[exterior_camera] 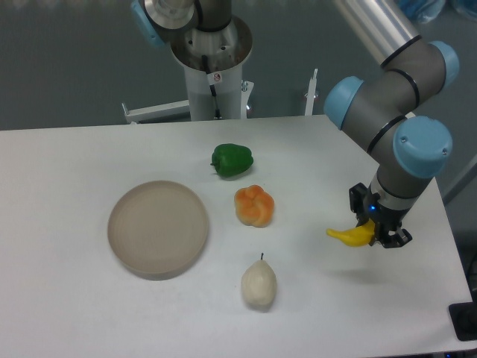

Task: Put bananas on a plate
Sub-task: 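Hold the yellow banana in the gripper and lift it slightly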

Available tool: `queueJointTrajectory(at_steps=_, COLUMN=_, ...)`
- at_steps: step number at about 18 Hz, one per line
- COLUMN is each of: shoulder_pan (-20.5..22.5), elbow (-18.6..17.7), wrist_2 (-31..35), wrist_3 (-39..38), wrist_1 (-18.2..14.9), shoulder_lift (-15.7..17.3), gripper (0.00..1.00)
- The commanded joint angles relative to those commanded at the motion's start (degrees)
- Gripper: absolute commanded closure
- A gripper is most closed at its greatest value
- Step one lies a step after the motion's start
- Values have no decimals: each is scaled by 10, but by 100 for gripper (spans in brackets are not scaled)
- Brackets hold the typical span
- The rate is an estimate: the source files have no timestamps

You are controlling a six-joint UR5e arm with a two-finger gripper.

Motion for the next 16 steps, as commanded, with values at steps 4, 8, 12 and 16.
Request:
queueJointTrajectory(at_steps=4, shoulder_pan=-3, elbow=2, wrist_2=-1, wrist_3=-2, wrist_1=1, shoulder_lift=0, gripper=85)
queueJointTrajectory(at_steps=8, shoulder_pan=-10, elbow=17, wrist_2=-2, wrist_3=-25, wrist_1=3, shoulder_lift=-1, gripper=85)
queueJointTrajectory(at_steps=12, shoulder_pan=-11, elbow=24, wrist_2=-22, wrist_3=-33, wrist_1=10, shoulder_lift=-3, gripper=85)
queueJointTrajectory(at_steps=16, shoulder_pan=-10, elbow=22, wrist_2=-33, wrist_3=-33, wrist_1=11, shoulder_lift=-6, gripper=85)
